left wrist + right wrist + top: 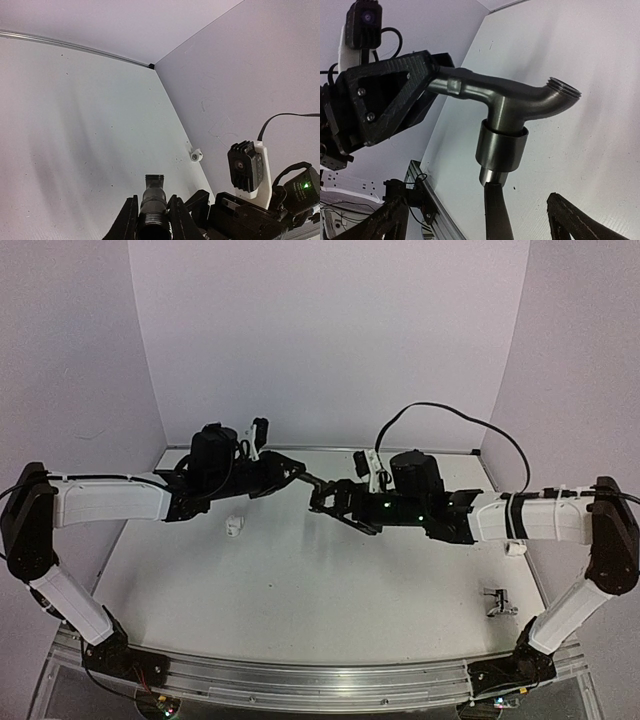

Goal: Install the water faucets

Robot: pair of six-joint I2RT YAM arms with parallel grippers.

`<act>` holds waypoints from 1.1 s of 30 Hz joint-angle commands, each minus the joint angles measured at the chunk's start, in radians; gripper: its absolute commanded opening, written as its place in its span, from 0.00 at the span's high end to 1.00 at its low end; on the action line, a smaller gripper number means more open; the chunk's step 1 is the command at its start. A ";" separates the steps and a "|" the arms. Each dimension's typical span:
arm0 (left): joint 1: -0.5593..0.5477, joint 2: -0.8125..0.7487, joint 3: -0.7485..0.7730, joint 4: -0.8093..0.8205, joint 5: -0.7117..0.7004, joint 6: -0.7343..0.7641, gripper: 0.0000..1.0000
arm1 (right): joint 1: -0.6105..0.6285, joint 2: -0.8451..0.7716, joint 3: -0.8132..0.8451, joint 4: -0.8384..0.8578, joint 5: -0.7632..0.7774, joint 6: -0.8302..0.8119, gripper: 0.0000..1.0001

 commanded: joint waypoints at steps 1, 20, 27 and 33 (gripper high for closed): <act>-0.009 -0.060 -0.005 0.057 -0.042 0.007 1.00 | -0.007 0.021 0.042 0.063 0.004 0.083 0.04; -0.013 -0.098 -0.006 0.070 0.029 -0.042 1.00 | -0.036 0.107 0.008 0.231 -0.100 0.153 0.73; 0.035 -0.102 -0.053 0.223 0.276 -0.164 1.00 | -0.118 0.102 -0.046 0.374 -0.334 0.056 0.90; 0.047 -0.085 -0.068 0.325 0.423 -0.212 1.00 | -0.177 0.089 -0.097 0.544 -0.538 0.059 0.79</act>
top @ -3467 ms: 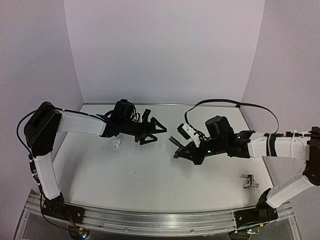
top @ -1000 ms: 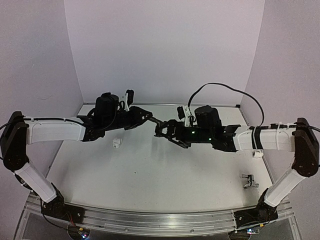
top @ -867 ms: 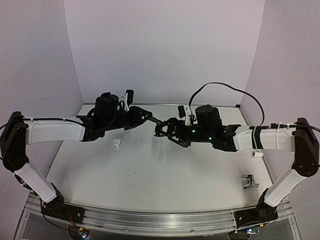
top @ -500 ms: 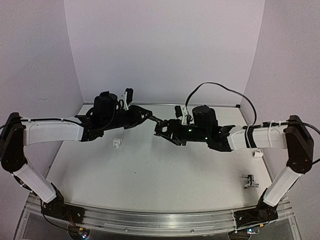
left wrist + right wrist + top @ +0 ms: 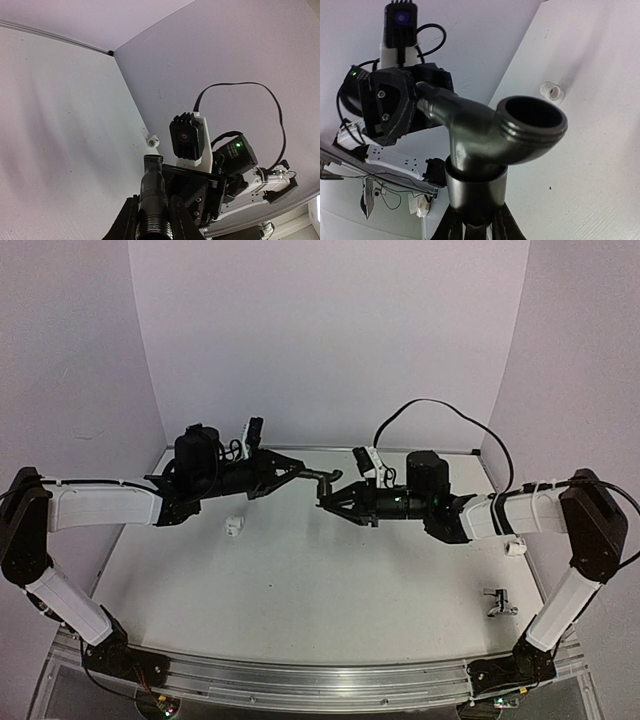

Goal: Install the water faucets

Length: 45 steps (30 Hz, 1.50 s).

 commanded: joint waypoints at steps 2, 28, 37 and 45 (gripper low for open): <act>0.000 -0.042 0.014 0.171 0.188 -0.058 1.00 | -0.062 -0.025 -0.053 0.237 -0.128 0.034 0.59; -0.008 -0.011 0.042 0.191 0.176 -0.060 1.00 | -0.024 0.183 0.021 0.806 -0.170 0.448 0.50; -0.014 0.000 0.042 0.196 0.176 -0.067 1.00 | -0.023 0.183 -0.001 0.821 -0.141 0.444 0.87; -0.011 -0.011 0.010 0.188 0.131 -0.036 0.77 | -0.039 0.081 -0.072 0.664 -0.067 0.297 1.00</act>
